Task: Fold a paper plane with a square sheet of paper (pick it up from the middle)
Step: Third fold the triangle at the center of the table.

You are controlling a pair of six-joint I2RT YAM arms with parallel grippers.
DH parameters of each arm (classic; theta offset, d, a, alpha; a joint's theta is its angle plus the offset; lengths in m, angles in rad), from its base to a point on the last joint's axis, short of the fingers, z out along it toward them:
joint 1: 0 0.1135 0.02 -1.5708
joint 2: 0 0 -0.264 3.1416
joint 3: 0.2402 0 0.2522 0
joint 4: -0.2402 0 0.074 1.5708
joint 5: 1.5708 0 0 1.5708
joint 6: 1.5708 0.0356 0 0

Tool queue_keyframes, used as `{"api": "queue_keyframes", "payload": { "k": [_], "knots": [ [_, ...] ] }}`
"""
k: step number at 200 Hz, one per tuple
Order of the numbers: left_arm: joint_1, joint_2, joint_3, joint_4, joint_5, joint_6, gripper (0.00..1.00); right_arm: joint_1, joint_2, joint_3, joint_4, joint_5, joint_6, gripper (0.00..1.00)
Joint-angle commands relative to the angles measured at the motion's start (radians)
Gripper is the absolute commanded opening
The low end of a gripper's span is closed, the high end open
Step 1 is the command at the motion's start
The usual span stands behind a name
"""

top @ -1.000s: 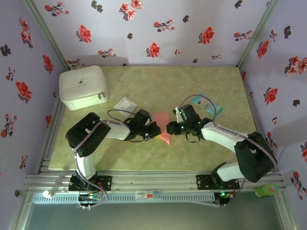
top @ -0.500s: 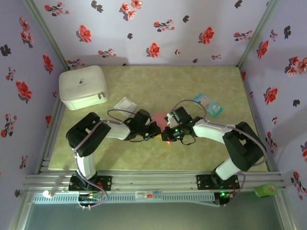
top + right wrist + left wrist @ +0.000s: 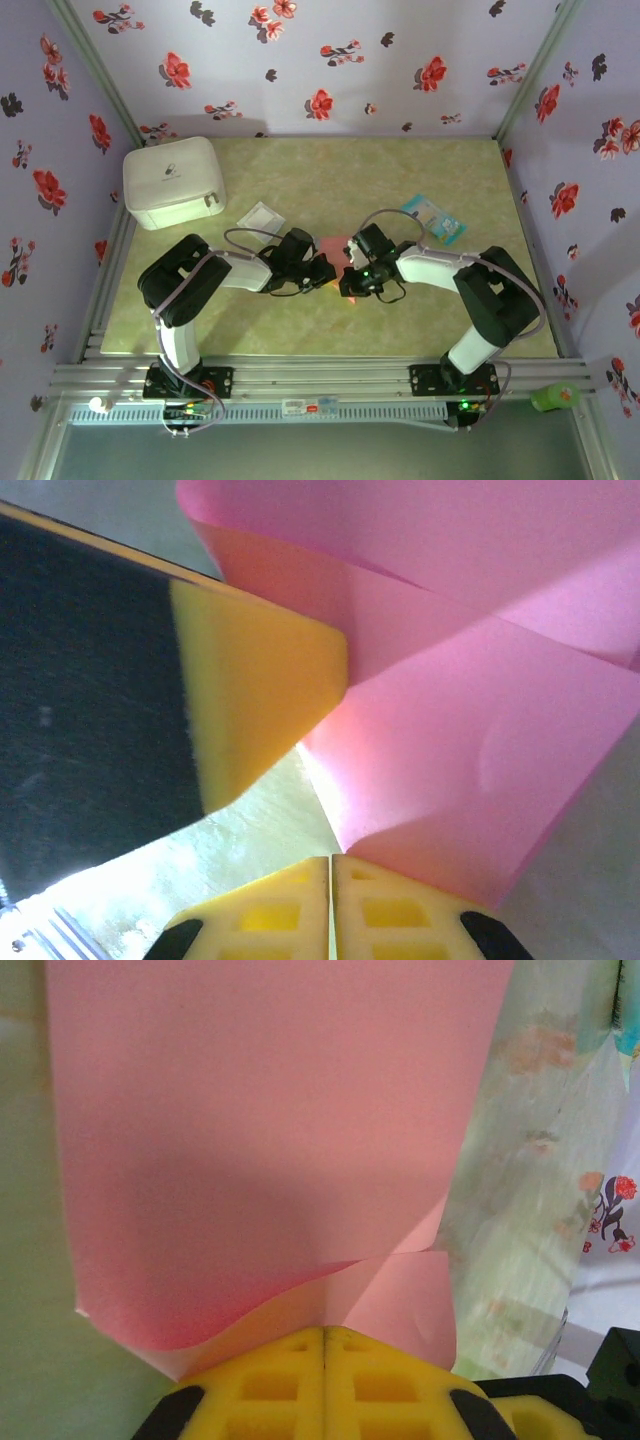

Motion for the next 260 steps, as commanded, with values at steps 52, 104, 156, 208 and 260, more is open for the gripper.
{"api": "queue_keyframes", "payload": {
  "k": [52,104,156,208,260],
  "knots": [
    [-0.005,0.039,-0.004,-0.065,-0.024,0.026,0.0,0.006,0.001,-0.043,-0.009,0.034,-0.01,0.1],
    [0.0,0.036,-0.011,-0.066,-0.026,0.024,0.0,0.0,-0.032,-0.091,0.017,-0.002,0.014,0.11],
    [0.005,0.042,-0.012,-0.075,-0.03,0.02,0.0,-0.012,-0.086,-0.143,0.014,-0.045,0.025,0.12],
    [0.006,0.043,-0.011,-0.077,-0.03,0.021,0.0,-0.033,-0.168,-0.19,-0.017,-0.062,0.03,0.1],
    [0.006,0.032,-0.009,-0.077,-0.028,0.029,0.0,-0.047,-0.256,-0.133,0.114,-0.14,0.236,0.08]
  ]
}}
